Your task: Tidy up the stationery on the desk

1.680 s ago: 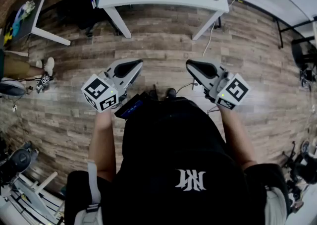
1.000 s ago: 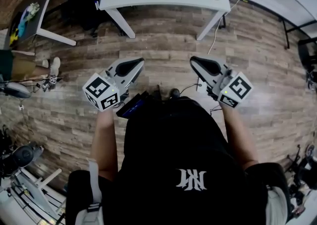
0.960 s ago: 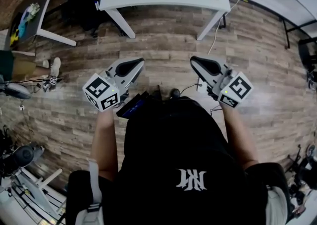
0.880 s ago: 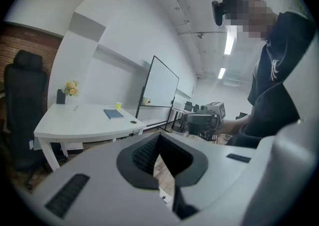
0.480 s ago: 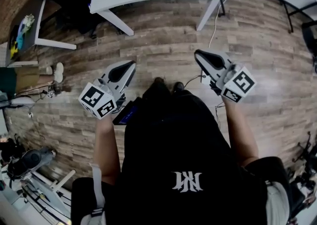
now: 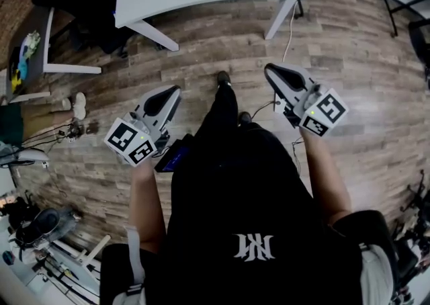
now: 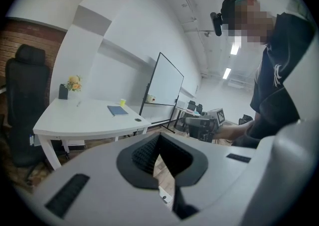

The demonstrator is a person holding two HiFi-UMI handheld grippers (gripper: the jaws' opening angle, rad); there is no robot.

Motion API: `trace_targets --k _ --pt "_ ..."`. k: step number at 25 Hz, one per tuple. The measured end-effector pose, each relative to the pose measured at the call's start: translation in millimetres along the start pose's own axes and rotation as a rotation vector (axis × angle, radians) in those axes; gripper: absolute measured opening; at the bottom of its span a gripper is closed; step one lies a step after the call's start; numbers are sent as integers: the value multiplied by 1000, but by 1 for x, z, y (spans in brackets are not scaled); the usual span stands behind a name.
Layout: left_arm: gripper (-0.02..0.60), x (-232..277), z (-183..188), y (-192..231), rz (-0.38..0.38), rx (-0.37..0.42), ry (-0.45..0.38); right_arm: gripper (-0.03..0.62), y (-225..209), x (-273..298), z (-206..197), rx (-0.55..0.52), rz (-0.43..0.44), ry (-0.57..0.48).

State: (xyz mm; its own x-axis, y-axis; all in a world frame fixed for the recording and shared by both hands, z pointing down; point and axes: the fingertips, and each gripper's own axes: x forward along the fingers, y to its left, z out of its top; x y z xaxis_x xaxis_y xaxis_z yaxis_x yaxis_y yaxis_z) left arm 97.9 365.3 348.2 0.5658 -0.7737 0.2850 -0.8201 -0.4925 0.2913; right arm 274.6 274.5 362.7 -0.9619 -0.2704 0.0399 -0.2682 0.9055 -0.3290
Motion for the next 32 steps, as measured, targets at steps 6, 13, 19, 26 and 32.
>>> trace_targets --k 6,13,19,26,32 --pt "-2 40 27 47 -39 -3 -31 43 -39 25 15 -9 -28 22" --pt "-2 86 106 114 -83 37 -97 43 -94 85 75 -72 -39 21" --pt "-2 111 161 174 -33 98 -118 43 -129 129 123 -138 -69 -16" --pt "-2 137 178 246 -85 123 -69 43 -166 180 128 -122 -145 -44" --pt "-2 192 175 245 -149 100 -51 44 -216 163 104 -73 -219 50"
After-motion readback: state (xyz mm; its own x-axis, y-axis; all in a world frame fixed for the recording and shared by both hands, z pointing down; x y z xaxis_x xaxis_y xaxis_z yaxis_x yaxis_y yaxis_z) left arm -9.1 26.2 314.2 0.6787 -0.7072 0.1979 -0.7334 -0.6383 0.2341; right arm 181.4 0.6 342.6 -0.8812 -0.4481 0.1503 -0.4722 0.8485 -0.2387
